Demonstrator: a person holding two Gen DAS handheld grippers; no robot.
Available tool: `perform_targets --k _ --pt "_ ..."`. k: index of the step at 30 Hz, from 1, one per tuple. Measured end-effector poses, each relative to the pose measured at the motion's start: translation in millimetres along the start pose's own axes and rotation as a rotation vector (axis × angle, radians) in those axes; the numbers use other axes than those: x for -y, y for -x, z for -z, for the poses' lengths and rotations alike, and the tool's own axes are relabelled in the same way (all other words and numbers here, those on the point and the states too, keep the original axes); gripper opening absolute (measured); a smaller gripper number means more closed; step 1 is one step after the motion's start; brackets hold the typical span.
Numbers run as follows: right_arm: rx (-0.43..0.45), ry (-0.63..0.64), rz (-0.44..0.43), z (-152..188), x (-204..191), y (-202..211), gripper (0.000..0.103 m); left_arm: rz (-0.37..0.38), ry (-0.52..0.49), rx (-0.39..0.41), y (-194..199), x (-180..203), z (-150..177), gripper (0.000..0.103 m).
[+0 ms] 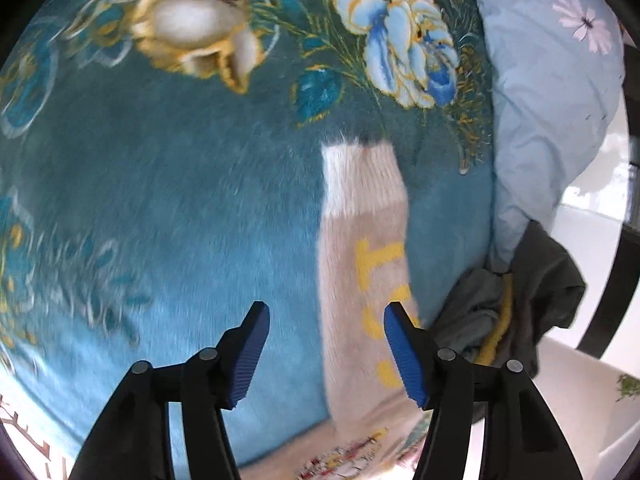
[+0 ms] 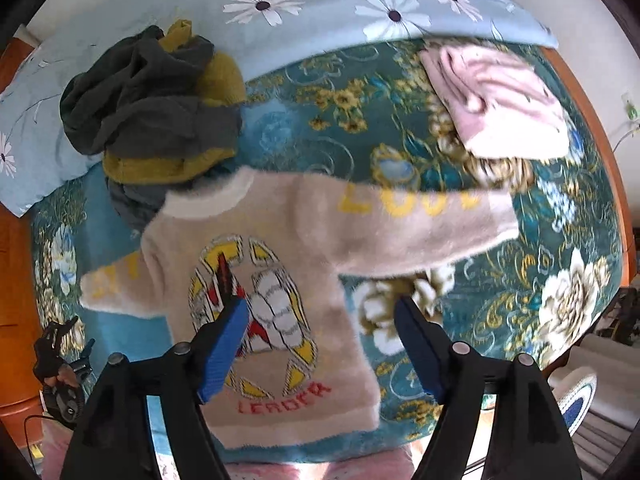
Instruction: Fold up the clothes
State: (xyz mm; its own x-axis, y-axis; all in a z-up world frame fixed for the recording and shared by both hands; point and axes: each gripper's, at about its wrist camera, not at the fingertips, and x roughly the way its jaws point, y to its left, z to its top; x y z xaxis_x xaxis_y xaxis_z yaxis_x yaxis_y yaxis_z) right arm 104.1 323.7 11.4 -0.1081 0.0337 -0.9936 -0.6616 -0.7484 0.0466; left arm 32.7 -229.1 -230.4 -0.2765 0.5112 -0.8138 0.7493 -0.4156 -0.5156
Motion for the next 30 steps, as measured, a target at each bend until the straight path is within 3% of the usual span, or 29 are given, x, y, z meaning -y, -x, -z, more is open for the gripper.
perform_targets --k 1,3,8,13,18,20,21,25,30 --pt "0.005 0.008 0.002 -4.4 -4.9 -0.6 0.096 -0.006 0.004 -0.001 -4.4 0.1 -5.5 0.064" --pt "0.008 0.028 0.008 -11.0 -17.3 -3.8 0.100 -0.010 0.017 -0.001 -11.7 -0.7 -16.5 0.064" --pt "-0.037 0.092 0.015 -20.2 -48.5 -22.4 0.100 0.012 0.056 0.016 -24.5 -3.3 -43.8 0.064" --pt "-0.092 0.133 0.019 -16.6 -65.1 -39.6 0.100 0.084 0.168 0.028 -34.6 -5.8 -64.5 0.064" --pt "-0.113 0.126 0.042 -16.8 -63.7 -45.3 0.100 0.011 0.127 0.037 -43.3 7.4 -73.9 0.062" --pt "-0.117 0.124 0.051 -17.5 -62.6 -45.6 0.100 -0.021 0.106 0.046 -43.3 11.7 -74.8 0.037" --pt "-0.118 0.120 0.055 -17.8 -62.1 -45.7 0.100 -0.049 0.084 0.047 -42.6 14.2 -75.2 0.014" --pt "-0.116 0.105 0.047 -18.3 -64.3 -45.6 0.100 -0.058 0.041 0.075 -27.3 17.5 -71.8 0.013" --pt "-0.096 0.119 0.010 -19.5 -77.0 -41.8 0.100 -0.033 0.065 0.184 23.4 -0.4 -60.0 0.013"
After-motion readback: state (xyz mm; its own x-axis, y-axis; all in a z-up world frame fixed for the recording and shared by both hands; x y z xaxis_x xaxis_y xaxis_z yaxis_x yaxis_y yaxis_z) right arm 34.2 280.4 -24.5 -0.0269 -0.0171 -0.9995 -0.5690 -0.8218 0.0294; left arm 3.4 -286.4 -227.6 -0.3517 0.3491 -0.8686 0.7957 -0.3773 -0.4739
